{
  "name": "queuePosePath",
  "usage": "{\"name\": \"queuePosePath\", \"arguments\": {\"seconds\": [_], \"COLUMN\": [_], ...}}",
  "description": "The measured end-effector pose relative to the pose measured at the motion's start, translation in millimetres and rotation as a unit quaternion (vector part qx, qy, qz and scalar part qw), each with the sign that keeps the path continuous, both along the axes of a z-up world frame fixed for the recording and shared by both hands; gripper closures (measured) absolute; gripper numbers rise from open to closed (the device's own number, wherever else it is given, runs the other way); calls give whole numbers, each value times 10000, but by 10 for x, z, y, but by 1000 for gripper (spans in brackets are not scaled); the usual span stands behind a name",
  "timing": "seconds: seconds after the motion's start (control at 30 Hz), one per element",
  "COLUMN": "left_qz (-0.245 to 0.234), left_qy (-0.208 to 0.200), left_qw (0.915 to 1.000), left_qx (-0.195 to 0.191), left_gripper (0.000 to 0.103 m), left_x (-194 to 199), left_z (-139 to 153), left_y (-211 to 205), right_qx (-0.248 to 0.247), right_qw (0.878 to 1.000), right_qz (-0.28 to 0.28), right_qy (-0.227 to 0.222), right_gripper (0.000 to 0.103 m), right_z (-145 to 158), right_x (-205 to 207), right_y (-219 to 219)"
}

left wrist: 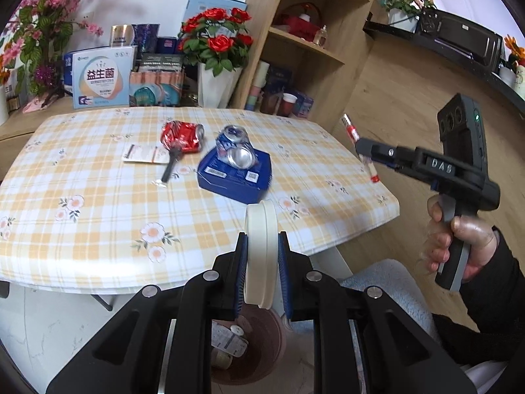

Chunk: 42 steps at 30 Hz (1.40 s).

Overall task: Collect trash
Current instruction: 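Carry the lid to the brown bin and open the left tool while the right tool carries the lighter, then hold the red lighter over the brown bin and open the right tool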

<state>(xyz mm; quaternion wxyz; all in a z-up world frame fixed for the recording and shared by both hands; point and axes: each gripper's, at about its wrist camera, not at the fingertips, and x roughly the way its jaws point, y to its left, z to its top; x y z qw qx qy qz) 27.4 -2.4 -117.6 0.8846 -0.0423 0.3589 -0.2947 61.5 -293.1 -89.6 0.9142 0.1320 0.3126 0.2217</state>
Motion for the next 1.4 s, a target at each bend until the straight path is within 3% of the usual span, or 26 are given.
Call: {"name": "queuePosePath", "arguments": {"seconds": [0.17, 0.23, 0.3, 0.4, 0.6, 0.83, 1.4], "left_qz": [-60, -63, 45, 461, 1277, 1868, 1945], "left_qy": [158, 154, -22, -394, -607, -734, -573], "left_qw": [9998, 9998, 9999, 9981, 9891, 9783, 9778], "left_qx": [-86, -120, -96, 134, 412, 506, 521], "left_gripper": [83, 60, 26, 6, 6, 6, 6], "left_x": [19, 14, -13, -46, 22, -5, -141], "left_z": [-62, -49, 0, 115, 293, 296, 208], "left_y": [-57, -74, -72, -22, 245, 531, 651], "right_qx": [-89, -84, -79, -85, -100, -381, -888], "right_qw": [10000, 10000, 10000, 9999, 9996, 9977, 9905], "right_qz": [24, 28, 41, 88, 199, 426, 832], "right_qy": [-23, -16, 19, 70, 191, 377, 646], "right_gripper": [76, 76, 76, 76, 76, 76, 76], "right_z": [14, 9, -14, -63, -146, -268, -422], "right_x": [-82, -87, -94, -108, -113, -166, -365], "right_y": [-25, -30, -32, -7, 69, 244, 528]}}
